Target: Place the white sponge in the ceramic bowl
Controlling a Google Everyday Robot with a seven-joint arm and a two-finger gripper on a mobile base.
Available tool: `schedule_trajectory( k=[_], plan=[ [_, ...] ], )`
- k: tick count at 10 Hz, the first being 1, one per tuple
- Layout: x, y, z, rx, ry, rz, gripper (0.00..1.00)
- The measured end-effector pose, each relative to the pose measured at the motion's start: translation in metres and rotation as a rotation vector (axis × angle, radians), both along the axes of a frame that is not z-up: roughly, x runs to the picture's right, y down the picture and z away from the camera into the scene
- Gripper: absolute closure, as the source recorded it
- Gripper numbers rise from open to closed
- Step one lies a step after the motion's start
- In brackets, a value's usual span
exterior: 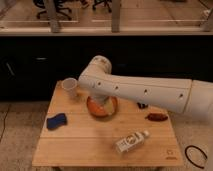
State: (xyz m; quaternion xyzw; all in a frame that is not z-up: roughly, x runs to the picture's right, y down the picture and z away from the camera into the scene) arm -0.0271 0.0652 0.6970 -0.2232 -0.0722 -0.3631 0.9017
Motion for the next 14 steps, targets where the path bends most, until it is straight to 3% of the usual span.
schedule_trajectory(
  k=[2,14],
  plan=[
    [-0.027,0.001,0.002,-0.006,-0.033,-0.059,0.20],
    [-0.073,-0.005,0.019,-0.068,-0.120,-0.219,0.20]
  ],
)
